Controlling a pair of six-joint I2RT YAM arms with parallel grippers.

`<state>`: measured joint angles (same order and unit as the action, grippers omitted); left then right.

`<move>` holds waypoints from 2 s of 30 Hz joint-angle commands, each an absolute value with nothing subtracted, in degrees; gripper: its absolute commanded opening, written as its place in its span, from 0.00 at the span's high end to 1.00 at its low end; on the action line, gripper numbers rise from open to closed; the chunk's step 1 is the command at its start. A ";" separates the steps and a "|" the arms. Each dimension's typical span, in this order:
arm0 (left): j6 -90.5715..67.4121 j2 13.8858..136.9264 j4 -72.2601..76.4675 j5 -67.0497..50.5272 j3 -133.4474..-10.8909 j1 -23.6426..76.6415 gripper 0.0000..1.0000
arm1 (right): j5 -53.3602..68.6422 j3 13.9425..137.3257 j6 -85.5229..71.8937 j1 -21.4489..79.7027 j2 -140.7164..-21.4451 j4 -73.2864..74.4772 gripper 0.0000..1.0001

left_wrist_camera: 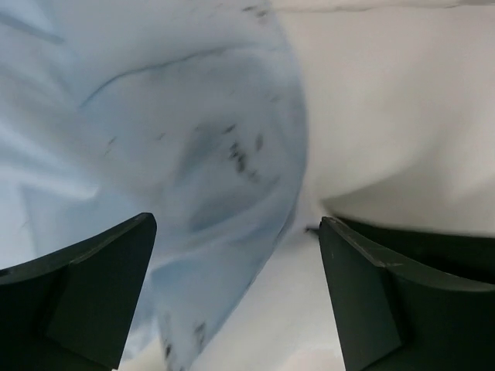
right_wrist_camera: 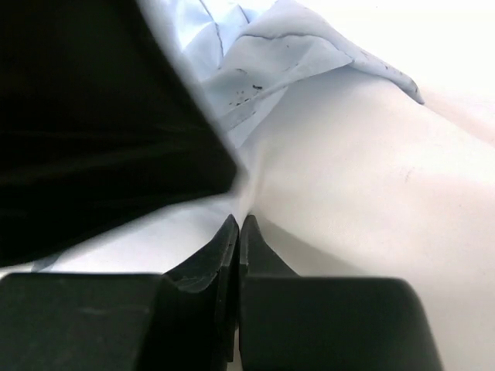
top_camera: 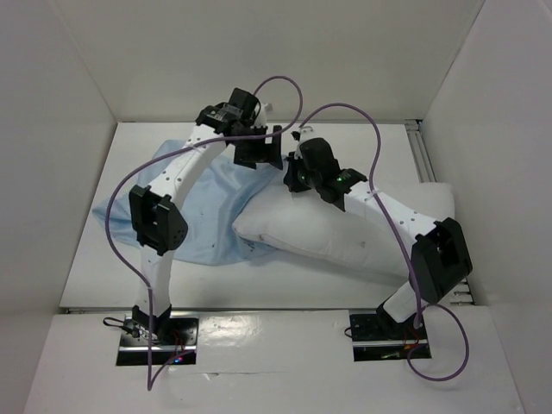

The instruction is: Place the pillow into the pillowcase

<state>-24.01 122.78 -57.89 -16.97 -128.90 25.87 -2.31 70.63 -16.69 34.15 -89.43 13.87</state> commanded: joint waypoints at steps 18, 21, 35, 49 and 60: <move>-46.66 67.16 -28.77 -22.58 -57.94 13.54 0.18 | 2.29 71.02 -17.31 32.17 -89.47 12.48 1.00; -52.11 60.57 -22.61 -24.52 -48.36 15.11 0.17 | 2.81 71.02 -17.31 32.17 -89.47 12.48 1.00; -59.15 54.05 -10.63 -17.67 -35.33 26.81 0.29 | 3.34 73.48 -16.70 31.64 -91.14 13.01 1.00; -61.87 61.26 -6.87 -5.28 -34.72 34.63 0.18 | 3.87 75.06 -16.70 31.64 -91.76 13.54 1.00; -63.54 65.21 -7.47 2.63 -34.10 37.44 0.27 | 3.87 75.06 -16.70 31.64 -91.76 14.15 1.00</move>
<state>-62.06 65.45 -9.23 -1.39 -34.70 37.19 3.90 72.44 -17.06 31.99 -90.91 14.68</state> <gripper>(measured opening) 0.765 0.014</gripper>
